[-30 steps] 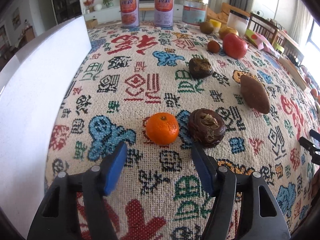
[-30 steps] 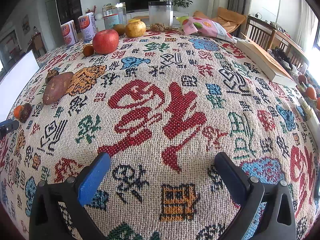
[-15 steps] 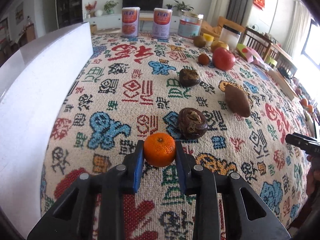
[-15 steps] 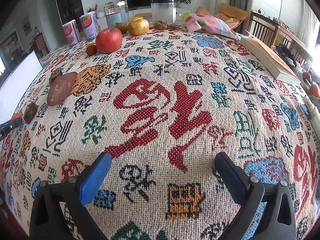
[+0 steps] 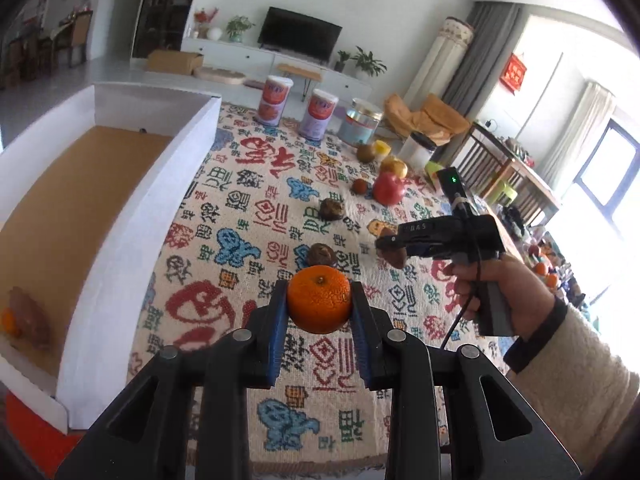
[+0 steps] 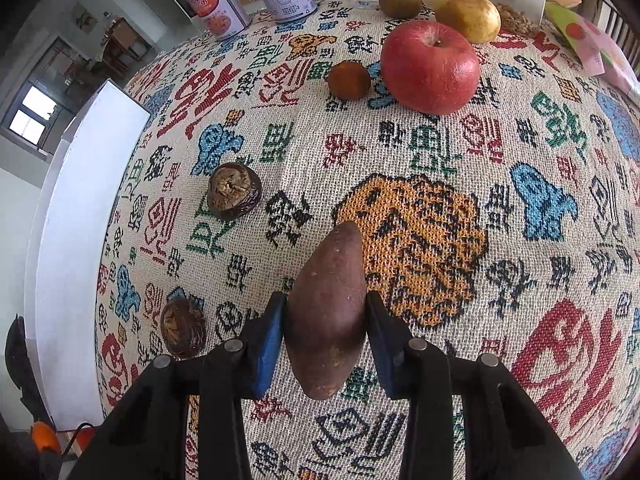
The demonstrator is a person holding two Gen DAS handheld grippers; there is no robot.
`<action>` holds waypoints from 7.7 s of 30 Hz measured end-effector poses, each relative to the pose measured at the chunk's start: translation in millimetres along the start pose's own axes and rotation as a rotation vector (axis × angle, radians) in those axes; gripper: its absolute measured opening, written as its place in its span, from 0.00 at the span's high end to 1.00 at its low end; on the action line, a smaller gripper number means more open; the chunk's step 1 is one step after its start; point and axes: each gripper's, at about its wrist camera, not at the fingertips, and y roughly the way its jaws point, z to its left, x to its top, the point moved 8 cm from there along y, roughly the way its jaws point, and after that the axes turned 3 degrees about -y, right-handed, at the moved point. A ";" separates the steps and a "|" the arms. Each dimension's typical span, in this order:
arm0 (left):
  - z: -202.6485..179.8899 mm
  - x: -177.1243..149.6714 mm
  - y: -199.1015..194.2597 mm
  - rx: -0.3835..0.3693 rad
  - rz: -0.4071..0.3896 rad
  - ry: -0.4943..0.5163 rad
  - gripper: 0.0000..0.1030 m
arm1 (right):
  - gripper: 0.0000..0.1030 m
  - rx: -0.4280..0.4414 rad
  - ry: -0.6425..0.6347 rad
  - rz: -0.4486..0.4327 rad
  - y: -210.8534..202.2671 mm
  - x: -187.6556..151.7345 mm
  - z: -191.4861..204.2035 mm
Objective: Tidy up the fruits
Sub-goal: 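Carry both fruits into the white box and open both tools, then return both tools over the table toward the brown lychee fruits, then lower the left tool around the brown lychee while the right tool grasps the red apple, then hold the left tool open around the lychee while the right tool holds the red apple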
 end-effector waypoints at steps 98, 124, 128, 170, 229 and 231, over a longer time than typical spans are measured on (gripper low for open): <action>-5.9 -60.7 181.6 0.327 0.119 0.308 0.02 | 0.00 -0.336 -0.052 -0.346 -66.6 -118.0 -145.6; -23.8 -21.6 228.7 0.281 0.124 0.268 0.39 | 0.00 -0.333 -0.052 -0.346 -67.6 -117.9 -146.1; -18.6 -18.1 226.3 0.266 0.101 0.236 0.59 | 0.00 -0.334 -0.052 -0.346 -67.4 -118.0 -146.1; -24.9 -24.1 236.3 0.282 0.148 0.292 0.11 | 0.35 -0.116 -0.225 -0.317 -63.9 -103.0 -65.3; -17.9 -24.8 238.7 0.313 0.151 0.257 0.01 | 0.00 -0.245 -0.210 -0.327 -40.9 -116.3 -77.8; -17.9 -24.8 238.7 0.313 0.151 0.257 0.01 | 0.00 -0.245 -0.210 -0.327 -40.9 -116.3 -77.8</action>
